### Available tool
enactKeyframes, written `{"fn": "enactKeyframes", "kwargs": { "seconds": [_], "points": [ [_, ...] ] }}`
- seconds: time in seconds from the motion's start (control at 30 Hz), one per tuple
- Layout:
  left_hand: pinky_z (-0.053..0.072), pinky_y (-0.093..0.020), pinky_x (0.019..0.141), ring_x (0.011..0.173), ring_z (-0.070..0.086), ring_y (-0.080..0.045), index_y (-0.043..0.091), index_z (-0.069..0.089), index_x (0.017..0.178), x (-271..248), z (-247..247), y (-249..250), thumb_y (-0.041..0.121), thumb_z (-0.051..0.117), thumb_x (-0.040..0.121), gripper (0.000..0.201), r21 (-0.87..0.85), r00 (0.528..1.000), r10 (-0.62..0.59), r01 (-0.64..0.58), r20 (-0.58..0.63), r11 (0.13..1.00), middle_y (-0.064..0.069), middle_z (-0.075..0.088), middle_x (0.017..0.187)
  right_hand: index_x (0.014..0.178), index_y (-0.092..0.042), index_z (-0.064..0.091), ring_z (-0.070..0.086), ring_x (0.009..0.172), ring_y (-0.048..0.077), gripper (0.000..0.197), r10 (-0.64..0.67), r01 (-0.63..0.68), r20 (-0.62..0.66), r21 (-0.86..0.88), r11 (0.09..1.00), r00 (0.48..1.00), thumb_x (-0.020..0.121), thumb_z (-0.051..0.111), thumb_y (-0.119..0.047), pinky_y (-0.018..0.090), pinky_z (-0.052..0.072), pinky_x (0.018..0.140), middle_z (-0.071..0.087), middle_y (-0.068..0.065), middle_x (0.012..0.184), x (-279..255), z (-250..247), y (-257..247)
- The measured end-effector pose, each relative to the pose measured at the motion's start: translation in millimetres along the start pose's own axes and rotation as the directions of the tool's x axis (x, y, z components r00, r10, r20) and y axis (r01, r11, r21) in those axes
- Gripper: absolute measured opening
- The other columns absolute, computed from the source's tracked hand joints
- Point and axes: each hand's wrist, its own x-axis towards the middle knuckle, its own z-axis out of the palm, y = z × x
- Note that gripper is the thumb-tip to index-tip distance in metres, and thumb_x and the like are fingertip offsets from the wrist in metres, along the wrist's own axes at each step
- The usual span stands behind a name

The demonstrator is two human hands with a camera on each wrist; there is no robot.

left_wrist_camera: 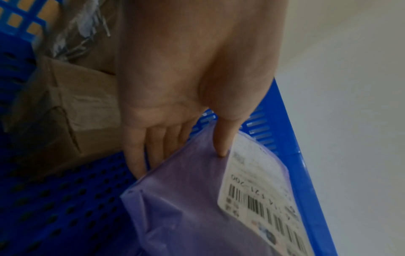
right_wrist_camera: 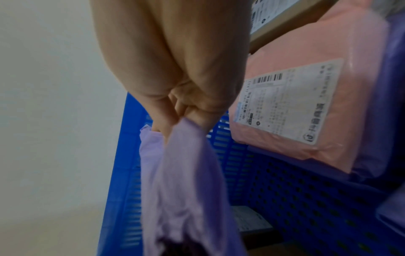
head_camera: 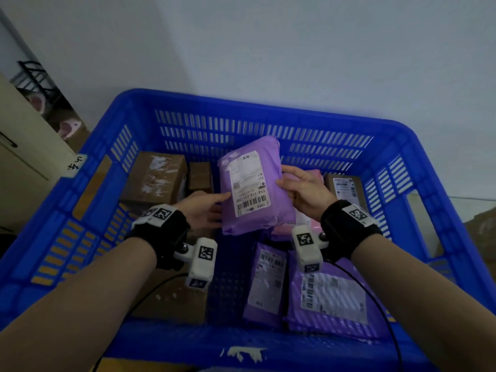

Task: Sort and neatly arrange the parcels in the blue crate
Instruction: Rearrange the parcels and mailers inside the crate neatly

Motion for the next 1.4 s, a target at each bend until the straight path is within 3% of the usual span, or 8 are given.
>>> {"fn": "enactKeyframes", "kwargs": {
  "seconds": [0.13, 0.23, 0.33, 0.5, 0.57, 0.77, 0.93, 1.4],
  "points": [
    [0.057, -0.03, 0.062, 0.072, 0.067, -0.017, 0.001, 0.058, 0.121, 7.4, -0.1, -1.1, 0.005, 0.06, 0.088, 0.033, 0.001, 0.972, 0.173, -0.175, -0.16, 0.985, -0.015, 0.068, 0.1, 0.099, -0.017, 0.065, 0.067, 0.061, 0.011, 0.024, -0.023, 0.013, -0.103, -0.104, 0.994, 0.994, 0.088, 0.057, 0.003, 0.022, 0.057, 0.056, 0.071, 0.002, 0.077, -4.1, -3.7, 1.8],
    [0.054, -0.029, 0.065, 0.077, 0.064, -0.022, -0.002, 0.061, 0.116, 14.0, -0.9, -2.1, -0.001, 0.064, 0.084, 0.032, 0.146, 0.907, 0.275, -0.239, -0.321, 0.96, -0.021, 0.066, 0.109, 0.106, -0.014, 0.064, 0.063, 0.07, 0.015, 0.023, -0.053, 0.009, -0.166, -0.252, 0.968, 0.985, 0.089, 0.056, -0.001, 0.021, 0.053, 0.056, 0.066, 0.006, 0.087, -5.3, -1.0, 7.2],
    [0.054, -0.034, 0.073, 0.086, 0.061, -0.023, -0.002, 0.063, 0.114, 20.7, -3.7, -1.6, 0.0, 0.067, 0.081, 0.033, 0.291, 0.848, 0.362, -0.26, -0.388, 0.921, -0.021, 0.066, 0.112, 0.122, -0.005, 0.057, 0.064, 0.099, 0.031, 0.035, -0.109, 0.03, -0.182, -0.39, 0.92, 0.977, 0.087, 0.062, -0.007, 0.039, 0.057, 0.08, 0.065, 0.016, 0.111, 0.6, 4.7, 16.8],
    [0.053, -0.04, 0.092, 0.088, 0.06, -0.021, -0.001, 0.065, 0.115, 25.9, -5.7, 0.9, 0.004, 0.069, 0.081, 0.035, 0.434, 0.825, 0.401, -0.215, -0.399, 0.875, -0.02, 0.068, 0.111, 0.144, -0.012, 0.03, 0.05, 0.124, 0.029, 0.083, -0.152, 0.038, -0.123, -0.642, 0.766, 0.981, 0.076, 0.077, -0.017, 0.04, 0.042, 0.104, 0.05, 0.011, 0.137, 3.2, 23.0, 33.5],
    [0.053, -0.039, 0.092, 0.09, 0.064, -0.024, -0.001, 0.064, 0.116, 26.5, -6.2, -0.9, 0.004, 0.07, 0.08, 0.037, 0.487, 0.821, 0.402, -0.178, -0.405, 0.855, -0.02, 0.069, 0.108, 0.146, -0.014, 0.024, 0.046, 0.127, 0.026, 0.086, -0.137, 0.036, -0.087, -0.706, 0.707, 0.987, 0.077, 0.076, -0.015, 0.028, 0.039, 0.099, 0.045, 0.009, 0.142, 2.2, 28.8, 38.9],
    [0.049, -0.031, 0.081, 0.099, 0.065, -0.027, 0.011, 0.066, 0.1, 19.8, -7.2, -2.3, 0.013, 0.072, 0.075, 0.025, 0.72, 0.733, 0.491, -0.002, -0.471, 0.694, -0.011, 0.071, 0.103, 0.148, -0.013, 0.017, 0.043, 0.131, 0.027, 0.088, 0.076, -0.078, -0.039, -0.777, 0.625, 0.996, 0.082, 0.072, -0.026, 0.03, 0.037, 0.104, 0.039, 0.011, 0.146, 8.3, 45.6, 56.3],
    [0.049, -0.026, 0.082, 0.093, 0.068, -0.021, 0.011, 0.076, 0.087, 23.2, -0.7, -4.8, 0.011, 0.069, 0.08, 0.01, 0.818, 0.789, 0.515, -0.029, -0.335, 0.575, -0.007, 0.074, 0.098, 0.148, -0.015, 0.016, 0.041, 0.132, 0.026, 0.082, 0.217, -0.197, -0.068, -0.725, 0.66, 0.974, 0.085, 0.068, -0.026, 0.027, 0.037, 0.102, 0.036, 0.009, 0.147, 18.9, 43.6, 62.6],
    [0.049, -0.034, 0.093, 0.11, 0.06, -0.03, 0.0, 0.061, 0.118, 46.7, 38.4, -20.4, 0.007, 0.051, 0.088, 0.032, 0.847, 0.957, 0.189, 0.092, -0.221, 0.524, -0.014, 0.062, 0.121, 0.151, -0.027, 0.008, 0.041, 0.131, 0.037, 0.088, 0.276, -0.281, -0.166, -0.842, 0.46, 0.947, 0.083, 0.064, -0.02, 0.037, 0.038, 0.109, 0.03, 0.022, 0.147, 36.8, 28.9, 83.2]
  ]
}}
